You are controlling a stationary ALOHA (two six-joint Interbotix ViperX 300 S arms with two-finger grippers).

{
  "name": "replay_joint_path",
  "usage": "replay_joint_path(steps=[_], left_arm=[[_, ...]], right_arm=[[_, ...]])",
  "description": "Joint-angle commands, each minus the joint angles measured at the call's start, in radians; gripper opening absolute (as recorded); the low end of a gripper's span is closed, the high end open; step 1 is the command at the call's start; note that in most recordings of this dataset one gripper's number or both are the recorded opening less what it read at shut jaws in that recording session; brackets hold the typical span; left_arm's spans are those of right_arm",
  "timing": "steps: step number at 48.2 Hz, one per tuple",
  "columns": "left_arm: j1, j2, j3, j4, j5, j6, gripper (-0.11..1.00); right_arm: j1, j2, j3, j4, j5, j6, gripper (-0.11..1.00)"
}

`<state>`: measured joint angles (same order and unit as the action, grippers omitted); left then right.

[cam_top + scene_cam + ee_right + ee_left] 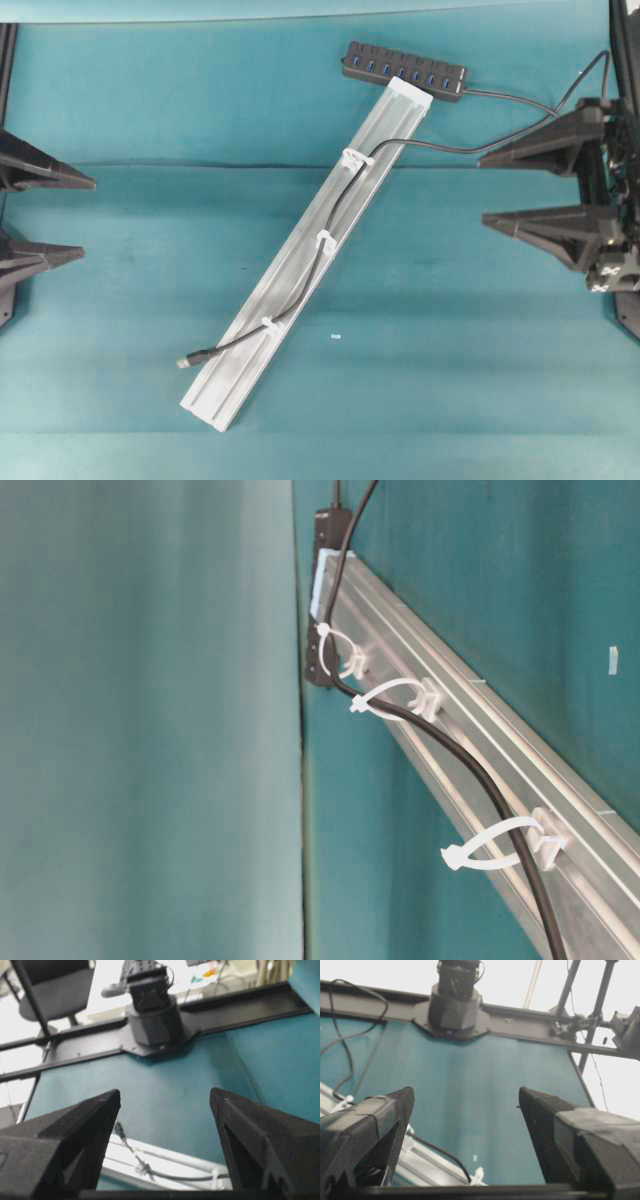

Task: Pass the USB cable through three rings with both arms.

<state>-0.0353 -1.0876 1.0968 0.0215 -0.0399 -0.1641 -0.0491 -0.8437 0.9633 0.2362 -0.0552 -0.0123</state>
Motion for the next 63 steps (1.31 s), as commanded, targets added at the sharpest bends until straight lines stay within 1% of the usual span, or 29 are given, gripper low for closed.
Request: replay_joint_path(steps=[1, 8, 18, 26, 42, 63], left_arm=[[0.0, 0.025, -0.017, 0.005, -0.003, 0.005, 0.93], [0.0, 0.029, -0.015, 0.005, 0.009, 0.005, 0.93], [0.0, 0.02, -0.018, 0.005, 0.046, -0.003, 0.93], [0.0, 0.011, -0.025, 0.005, 0.04, 0.002, 0.93], [0.002, -0.032, -0.043, 0.005, 0.058, 0.006, 0.93], [0.002, 0.023, -0.048, 0.005, 0.051, 0.005, 0.93]], right_arm=[[-0.012, -0.008, -0.006, -0.003, -0.011, -0.002, 0.81], [-0.012, -0.014, -0.005, -0.003, -0.006, 0.002, 0.81], [0.008, -0.012, -0.002, -0.002, -0.002, 0.015, 0.81], [0.009, -0.011, 0.008, -0.002, -0.018, 0.017, 0.81], [0.017, -0.017, 0.011, -0.002, -0.014, 0.015, 0.81], [0.052, -0.017, 0.017, -0.002, -0.008, 0.025, 0.81]])
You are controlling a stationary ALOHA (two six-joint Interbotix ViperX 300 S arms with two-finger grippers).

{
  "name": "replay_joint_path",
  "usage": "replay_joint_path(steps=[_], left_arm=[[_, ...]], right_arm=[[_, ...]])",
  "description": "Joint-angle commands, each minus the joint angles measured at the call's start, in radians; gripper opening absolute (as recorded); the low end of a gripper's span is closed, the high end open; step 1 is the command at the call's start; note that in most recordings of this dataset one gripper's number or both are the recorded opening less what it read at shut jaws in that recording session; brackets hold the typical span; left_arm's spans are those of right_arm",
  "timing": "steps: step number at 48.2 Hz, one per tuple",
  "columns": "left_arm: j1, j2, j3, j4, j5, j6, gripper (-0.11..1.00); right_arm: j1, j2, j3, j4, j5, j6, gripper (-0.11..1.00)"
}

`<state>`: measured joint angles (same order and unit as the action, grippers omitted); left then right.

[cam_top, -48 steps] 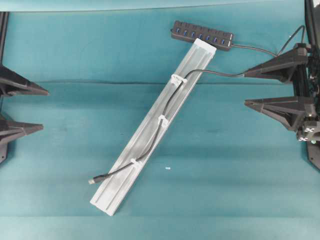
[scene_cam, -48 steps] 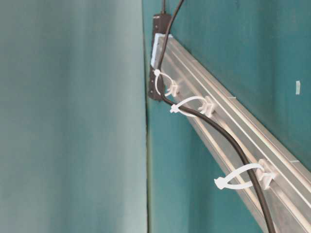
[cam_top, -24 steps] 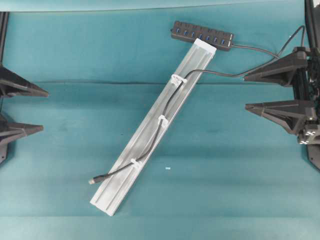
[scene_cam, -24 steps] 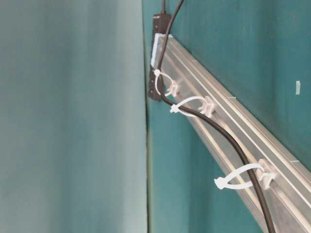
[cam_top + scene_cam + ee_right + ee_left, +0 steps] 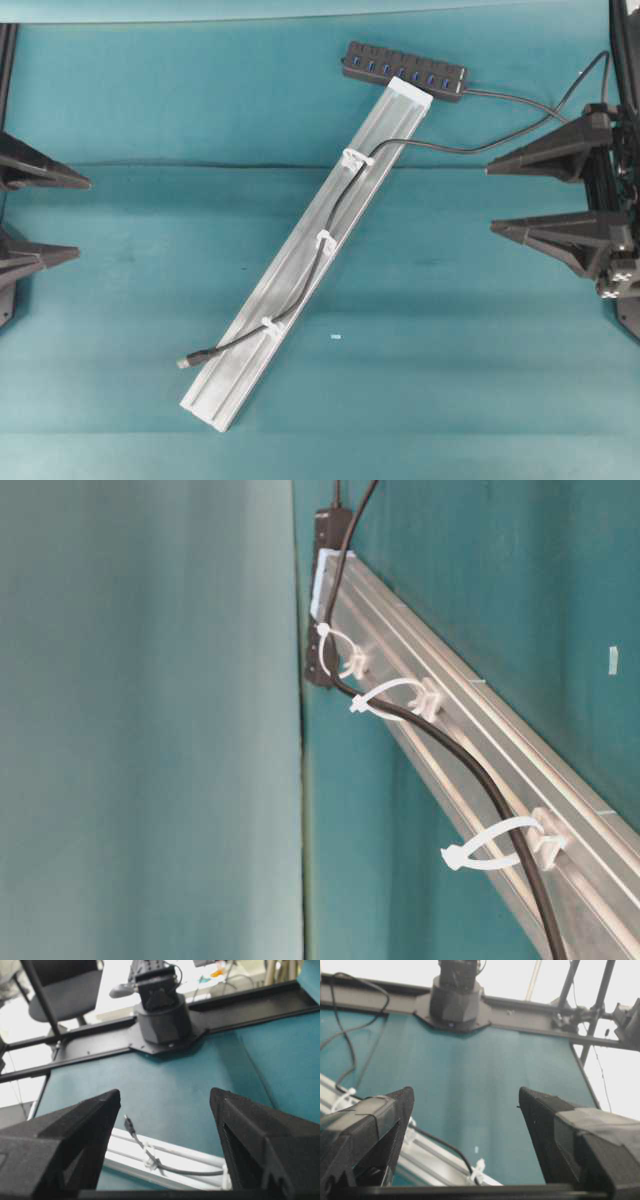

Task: Pass the USB cable through three rings with both arms.

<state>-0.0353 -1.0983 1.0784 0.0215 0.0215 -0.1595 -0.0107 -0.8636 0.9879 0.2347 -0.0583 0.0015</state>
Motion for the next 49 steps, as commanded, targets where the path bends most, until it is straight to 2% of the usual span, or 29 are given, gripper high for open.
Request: replay_joint_path(steps=[1, 12, 49], left_arm=[[0.002, 0.034, -0.031, 0.005, -0.009, 0.002, 0.93], [0.002, 0.026, -0.034, 0.005, -0.011, -0.003, 0.93], [-0.005, 0.089, -0.04, 0.005, -0.063, 0.0, 0.93]], right_arm=[[0.018, 0.002, -0.008, 0.0, -0.005, 0.009, 0.81], [0.057, -0.002, -0.011, 0.0, 0.015, 0.011, 0.81], [0.058, 0.008, -0.015, -0.002, 0.049, 0.006, 0.81]])
